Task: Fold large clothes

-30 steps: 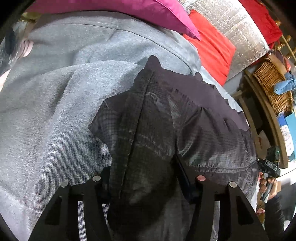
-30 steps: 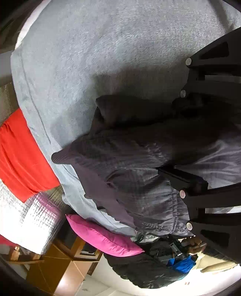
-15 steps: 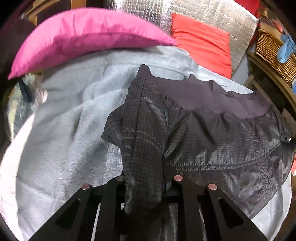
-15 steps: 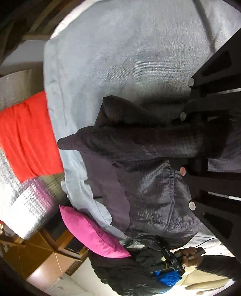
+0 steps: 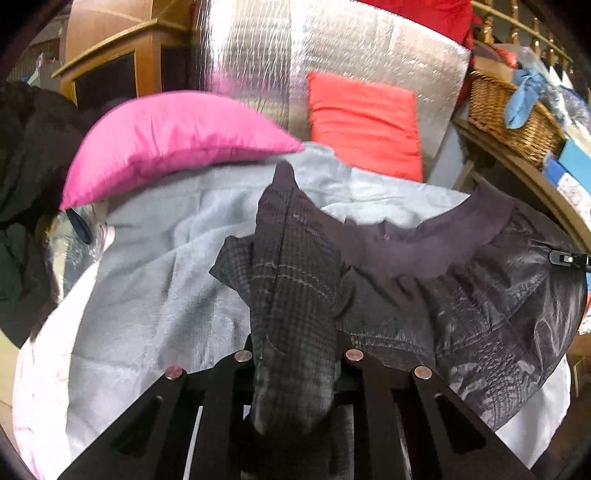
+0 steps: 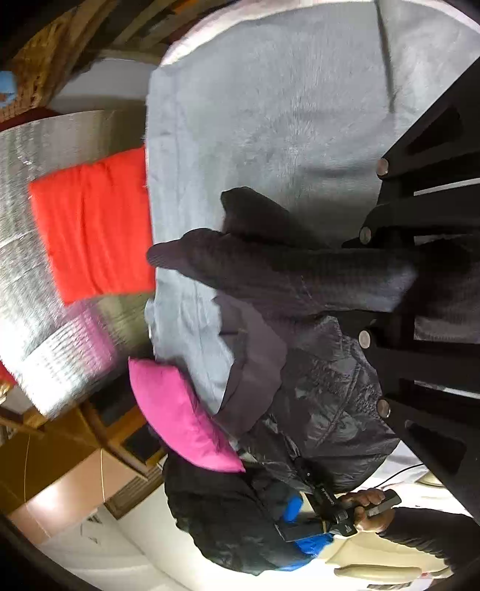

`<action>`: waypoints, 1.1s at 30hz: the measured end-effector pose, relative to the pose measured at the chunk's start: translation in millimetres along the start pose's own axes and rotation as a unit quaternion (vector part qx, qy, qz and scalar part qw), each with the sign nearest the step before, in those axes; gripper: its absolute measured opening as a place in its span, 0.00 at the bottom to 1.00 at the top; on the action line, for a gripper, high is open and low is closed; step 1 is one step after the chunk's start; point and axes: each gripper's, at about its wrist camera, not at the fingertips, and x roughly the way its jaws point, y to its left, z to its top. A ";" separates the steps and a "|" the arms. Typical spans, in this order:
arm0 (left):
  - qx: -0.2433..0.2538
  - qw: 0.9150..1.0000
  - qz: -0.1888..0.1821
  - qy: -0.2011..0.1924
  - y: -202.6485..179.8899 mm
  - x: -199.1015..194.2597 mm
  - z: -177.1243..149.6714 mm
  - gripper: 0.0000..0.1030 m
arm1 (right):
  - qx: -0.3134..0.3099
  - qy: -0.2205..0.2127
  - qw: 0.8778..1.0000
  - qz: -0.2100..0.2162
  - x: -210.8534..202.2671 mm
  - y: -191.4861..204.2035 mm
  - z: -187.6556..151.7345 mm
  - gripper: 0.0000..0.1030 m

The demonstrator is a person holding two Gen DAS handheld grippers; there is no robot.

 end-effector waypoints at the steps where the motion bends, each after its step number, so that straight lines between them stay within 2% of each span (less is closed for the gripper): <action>1: 0.002 1.000 -0.002 -0.006 -3.4 -12.9 -2.8 0.17 | -0.002 -0.003 1.000 0.001 -7.1 3.8 -2.4 0.13; 6: 0.002 0.999 -0.009 -0.035 -15.7 -57.4 -19.4 0.17 | -0.015 -0.019 1.000 0.000 -49.0 14.9 -25.9 0.13; 11: -0.021 0.999 -0.007 -0.046 -16.4 -71.5 -63.7 0.17 | -0.001 -0.036 0.999 0.006 -70.5 9.3 -65.8 0.13; 14: -0.040 0.999 -0.008 -0.030 -12.7 -55.3 -98.9 0.18 | 0.008 -0.029 1.000 0.001 -62.1 -2.8 -100.5 0.13; 17: -0.055 0.998 0.030 0.020 -5.3 -20.3 -137.6 0.23 | 0.036 0.007 0.999 -0.014 -31.7 -29.2 -140.4 0.14; 18: -0.067 0.996 0.037 0.045 2.3 -10.7 -148.7 0.33 | 0.052 0.026 0.998 -0.031 -17.9 -41.6 -157.6 0.19; 19: -0.087 0.994 0.032 0.052 11.9 -10.3 -154.6 0.42 | 0.069 0.030 0.996 -0.041 -13.3 -51.0 -167.9 0.21; 20: -0.102 0.993 0.026 0.048 18.3 -14.7 -156.1 0.44 | 0.093 0.026 0.995 -0.036 -12.6 -61.1 -178.0 0.29; 22: -0.120 0.992 0.034 0.033 29.9 -33.4 -153.8 0.50 | 0.117 0.011 0.992 -0.040 -21.4 -69.4 -187.8 0.54; 23: -0.115 0.992 0.042 0.024 31.5 -41.7 -151.5 0.53 | 0.114 0.005 0.992 -0.060 -29.6 -68.9 -190.6 0.65; 27: -0.085 0.993 0.080 -0.019 21.0 -77.4 -143.2 0.57 | 0.096 -0.015 0.989 -0.110 -59.7 -58.5 -185.4 0.65; 30: -0.063 0.995 0.067 -0.034 0.7 -88.7 -135.6 0.59 | 0.062 -0.038 0.994 -0.083 -70.8 -24.0 -169.0 0.65; 33: -0.019 0.997 0.055 -0.041 -32.7 -87.8 -137.8 0.60 | 0.022 -0.022 0.998 -0.058 -58.4 10.0 -156.8 0.65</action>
